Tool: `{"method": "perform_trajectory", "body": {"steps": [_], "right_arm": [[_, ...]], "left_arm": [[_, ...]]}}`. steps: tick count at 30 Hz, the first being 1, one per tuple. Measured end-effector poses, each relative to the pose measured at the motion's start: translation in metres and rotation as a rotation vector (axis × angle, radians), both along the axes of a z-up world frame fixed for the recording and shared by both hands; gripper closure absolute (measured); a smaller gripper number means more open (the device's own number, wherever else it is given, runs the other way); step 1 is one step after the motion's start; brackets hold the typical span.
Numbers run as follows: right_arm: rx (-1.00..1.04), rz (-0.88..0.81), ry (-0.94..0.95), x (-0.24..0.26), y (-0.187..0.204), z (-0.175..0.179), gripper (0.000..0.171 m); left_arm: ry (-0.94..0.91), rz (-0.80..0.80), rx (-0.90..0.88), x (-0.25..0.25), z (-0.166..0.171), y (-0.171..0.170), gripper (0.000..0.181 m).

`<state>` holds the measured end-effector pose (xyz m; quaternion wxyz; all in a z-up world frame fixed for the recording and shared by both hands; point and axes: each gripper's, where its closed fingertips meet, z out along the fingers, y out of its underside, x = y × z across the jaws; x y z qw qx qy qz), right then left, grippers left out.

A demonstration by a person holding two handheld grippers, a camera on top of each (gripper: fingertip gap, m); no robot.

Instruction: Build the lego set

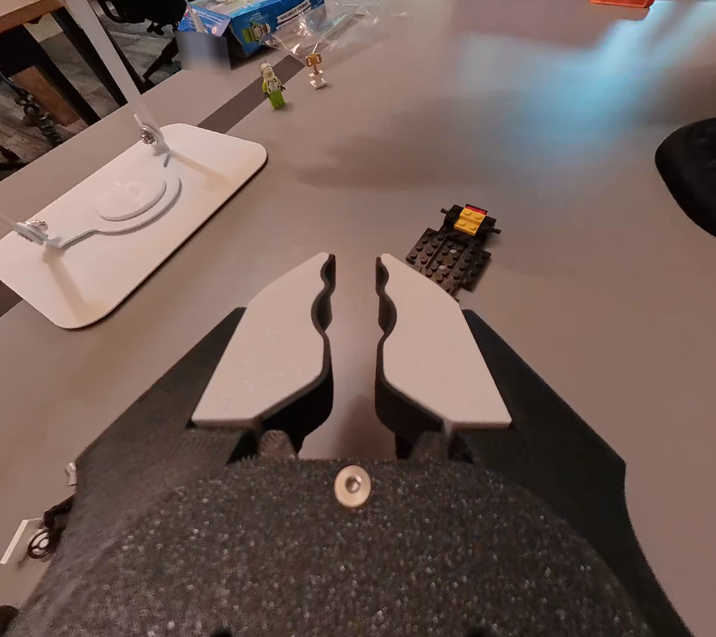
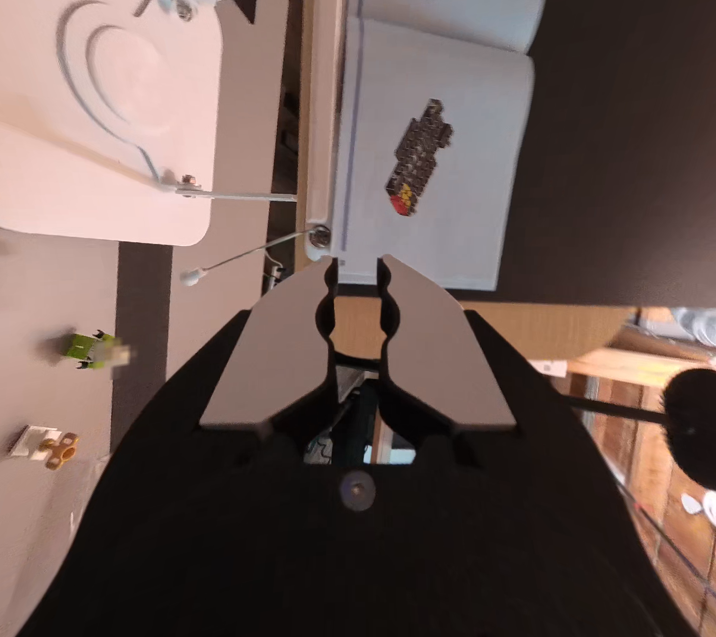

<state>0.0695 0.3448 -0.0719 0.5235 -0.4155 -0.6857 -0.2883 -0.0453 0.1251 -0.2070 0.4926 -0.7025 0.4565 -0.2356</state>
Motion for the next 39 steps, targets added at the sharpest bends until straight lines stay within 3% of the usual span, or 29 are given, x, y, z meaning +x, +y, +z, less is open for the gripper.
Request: {"method": "perform_trajectory", "body": {"steps": [6,15,25,39], "right_arm": [[-0.017,0.010,-0.044,-0.003,0.008,-0.009,0.150],[-0.150,-0.014,0.011,-0.001,0.008,-0.011,0.171],[-0.629,-0.064,0.207,-0.001,-0.001,-0.012,0.171],[-1.071,-0.172,0.121,-0.005,-0.004,-0.018,0.171]], "left_arm": [[-0.035,-0.014,-0.007,-0.002,0.002,0.002,0.163],[-0.050,-0.019,-0.009,0.000,0.005,0.001,0.163],[-0.048,-0.024,-0.006,0.003,0.006,-0.001,0.163],[-0.041,-0.050,-0.017,0.007,0.003,-0.005,0.163]]}}
